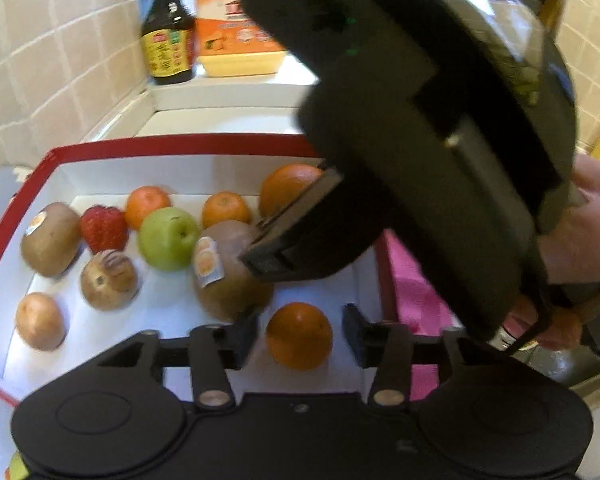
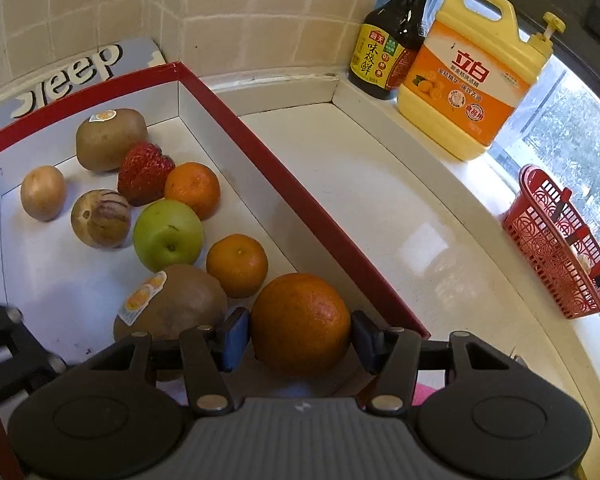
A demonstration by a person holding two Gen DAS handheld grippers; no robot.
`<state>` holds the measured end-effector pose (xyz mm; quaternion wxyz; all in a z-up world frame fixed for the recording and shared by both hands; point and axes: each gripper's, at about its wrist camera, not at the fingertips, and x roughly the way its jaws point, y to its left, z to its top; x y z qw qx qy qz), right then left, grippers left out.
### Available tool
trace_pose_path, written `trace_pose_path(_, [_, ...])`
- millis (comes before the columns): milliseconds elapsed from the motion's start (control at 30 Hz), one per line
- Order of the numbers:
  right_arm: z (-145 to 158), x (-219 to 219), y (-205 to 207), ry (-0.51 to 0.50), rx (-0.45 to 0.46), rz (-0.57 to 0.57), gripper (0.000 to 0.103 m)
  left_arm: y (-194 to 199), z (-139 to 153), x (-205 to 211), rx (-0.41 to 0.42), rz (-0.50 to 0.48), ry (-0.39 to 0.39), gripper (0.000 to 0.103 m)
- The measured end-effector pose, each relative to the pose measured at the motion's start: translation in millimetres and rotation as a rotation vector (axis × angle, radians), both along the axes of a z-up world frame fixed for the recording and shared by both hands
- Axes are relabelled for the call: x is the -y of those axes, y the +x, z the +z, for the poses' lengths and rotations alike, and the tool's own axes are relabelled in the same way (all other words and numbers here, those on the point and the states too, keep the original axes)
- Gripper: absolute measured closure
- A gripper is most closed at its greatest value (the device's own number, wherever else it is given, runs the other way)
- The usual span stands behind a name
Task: Organize fruits
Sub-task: 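Open both grippers and move them back toward the mat, then grasp a small red tomato with the left gripper while the right gripper grasps a green apple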
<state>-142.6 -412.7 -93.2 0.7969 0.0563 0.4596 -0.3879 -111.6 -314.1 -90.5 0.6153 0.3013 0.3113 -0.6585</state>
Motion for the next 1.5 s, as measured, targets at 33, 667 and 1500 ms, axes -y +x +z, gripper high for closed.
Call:
trace_pose_path(33, [0,1,0,0.006,0.004,-0.006,0.046,2,1,-1,-0.008,0.006,-0.002,0.031])
trace_pose_path(667, [66,-21,-33,0.001,0.218,-0.022,0.033,2,82,-65,0.177,0.230,-0.123,0.027])
trace_pose_path(1500, [41,-187,45,0.220,0.229,0.358,0.036,183,49,-227,-0.104,0.743,-0.123,0.038])
